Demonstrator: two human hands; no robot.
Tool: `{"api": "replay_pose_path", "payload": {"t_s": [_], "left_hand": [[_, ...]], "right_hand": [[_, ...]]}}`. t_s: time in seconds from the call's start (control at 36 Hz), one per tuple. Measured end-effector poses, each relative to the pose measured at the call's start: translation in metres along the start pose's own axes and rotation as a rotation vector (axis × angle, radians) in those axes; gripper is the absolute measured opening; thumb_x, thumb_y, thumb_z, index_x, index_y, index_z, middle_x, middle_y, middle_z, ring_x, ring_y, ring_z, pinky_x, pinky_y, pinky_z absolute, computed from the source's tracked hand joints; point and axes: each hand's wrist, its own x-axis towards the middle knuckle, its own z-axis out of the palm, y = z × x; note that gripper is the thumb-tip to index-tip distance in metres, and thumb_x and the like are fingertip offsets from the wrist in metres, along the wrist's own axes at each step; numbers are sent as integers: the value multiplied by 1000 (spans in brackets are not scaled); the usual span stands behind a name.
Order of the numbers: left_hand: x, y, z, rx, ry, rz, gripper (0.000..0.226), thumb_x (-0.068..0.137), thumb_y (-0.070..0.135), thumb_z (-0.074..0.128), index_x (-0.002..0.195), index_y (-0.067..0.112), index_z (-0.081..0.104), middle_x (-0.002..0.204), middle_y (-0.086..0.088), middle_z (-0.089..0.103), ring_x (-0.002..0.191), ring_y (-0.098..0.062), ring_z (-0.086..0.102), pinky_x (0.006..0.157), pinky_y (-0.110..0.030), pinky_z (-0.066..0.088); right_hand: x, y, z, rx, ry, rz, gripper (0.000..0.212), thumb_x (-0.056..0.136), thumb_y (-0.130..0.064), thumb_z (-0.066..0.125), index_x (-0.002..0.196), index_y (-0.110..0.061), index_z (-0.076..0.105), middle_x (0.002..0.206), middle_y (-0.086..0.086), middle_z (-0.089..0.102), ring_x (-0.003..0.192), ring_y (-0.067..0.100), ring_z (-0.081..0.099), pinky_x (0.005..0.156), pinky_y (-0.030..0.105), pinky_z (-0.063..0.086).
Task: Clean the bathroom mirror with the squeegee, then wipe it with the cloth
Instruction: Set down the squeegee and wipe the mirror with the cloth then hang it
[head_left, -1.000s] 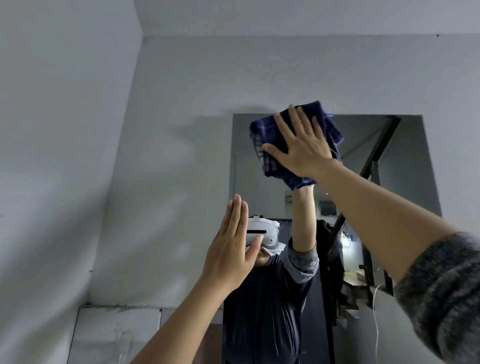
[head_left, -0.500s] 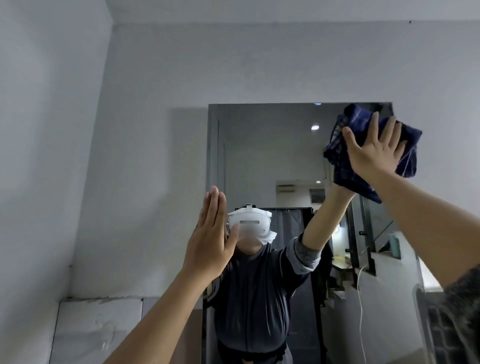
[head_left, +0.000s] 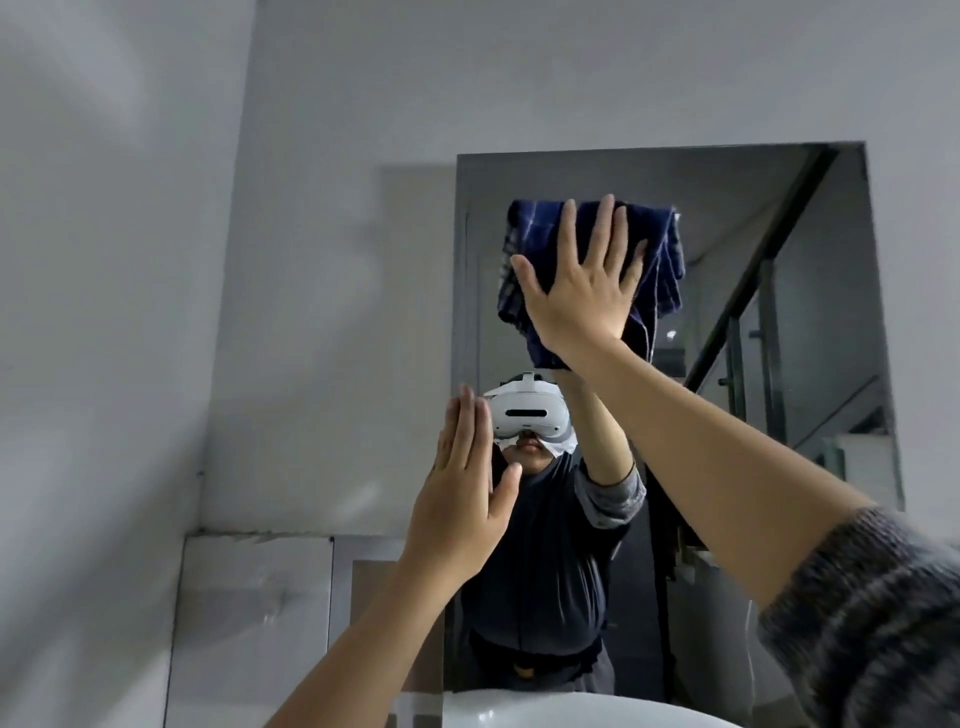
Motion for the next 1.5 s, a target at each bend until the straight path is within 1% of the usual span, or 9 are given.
{"api": "replay_pose_path", "payload": {"t_s": [0.22, 0.39, 0.53, 0.72, 0.89, 1.03, 1.22, 1.39, 1.5], "left_hand": [[-23, 2, 9, -8, 5, -29, 72, 94, 39, 36, 143, 18, -11, 153, 2, -16, 141, -8, -15, 113, -21, -2], [-26, 3, 8, -6, -6, -29, 72, 92, 42, 33, 145, 18, -10, 155, -4, -11, 143, -14, -9, 113, -19, 0], [-26, 5, 6, -9, -21, -37, 72, 92, 44, 30, 145, 13, -7, 155, -5, -15, 142, -13, -13, 110, -10, -7], [-26, 9, 3, -32, -29, -49, 70, 94, 41, 33, 146, 14, -6, 154, 1, -19, 140, -8, -18, 106, -6, -10], [-25, 11, 4, 1, -14, -65, 73, 90, 49, 26, 143, 17, -13, 152, 4, -22, 139, -7, -19, 101, 0, -10], [-17, 5, -1, 82, -11, -44, 75, 92, 42, 38, 146, 10, -3, 154, -1, -14, 140, -7, -17, 105, -4, -8], [49, -9, -26, 123, 86, 24, 69, 92, 42, 27, 146, 7, 2, 156, -4, -4, 141, -10, -8, 97, 3, -12], [125, -16, -52, 127, 71, 55, 62, 96, 30, 37, 145, 3, 10, 156, -10, 2, 143, -19, 1, 115, -25, 3], [138, -16, -57, 72, 42, 72, 63, 96, 30, 40, 145, 3, 9, 156, -10, 0, 143, -18, -1, 113, -23, 2]], "right_hand": [[-29, -5, 10, -170, -133, -678, 72, 88, -64, 27, 147, -23, 18, 156, 12, 14, 144, 29, 9, 115, 46, -2], [-29, 60, -15, -324, -254, -903, 74, 87, -69, 22, 148, -29, 10, 157, 6, 10, 145, 24, 6, 118, 45, 5], [-24, 123, -47, -357, -216, -695, 75, 85, -70, 20, 148, -30, 11, 158, 4, 9, 145, 22, 7, 118, 42, 6], [-37, 187, -65, -203, -62, -96, 75, 84, -69, 21, 147, -32, 4, 158, 2, 0, 145, 18, -2, 117, 42, 1], [-67, 189, -58, -37, 24, 233, 73, 87, -67, 28, 147, -32, 5, 158, 2, -3, 145, 18, -6, 117, 42, -4], [-102, 166, -40, 43, 145, 473, 73, 87, -65, 27, 148, -29, 7, 158, 5, 1, 145, 21, -3, 117, 46, -1], [-130, 128, -19, 79, 177, 533, 72, 89, -61, 31, 148, -27, 8, 158, 6, 0, 145, 21, -2, 115, 46, -2], [-128, 91, -8, 96, 158, 485, 72, 90, -59, 33, 148, -24, 8, 158, 8, -1, 145, 23, -4, 114, 47, -3], [-129, 52, 3, 96, 107, 342, 75, 88, -60, 33, 148, -24, 8, 158, 9, -1, 145, 24, -4, 113, 45, -5]]}}
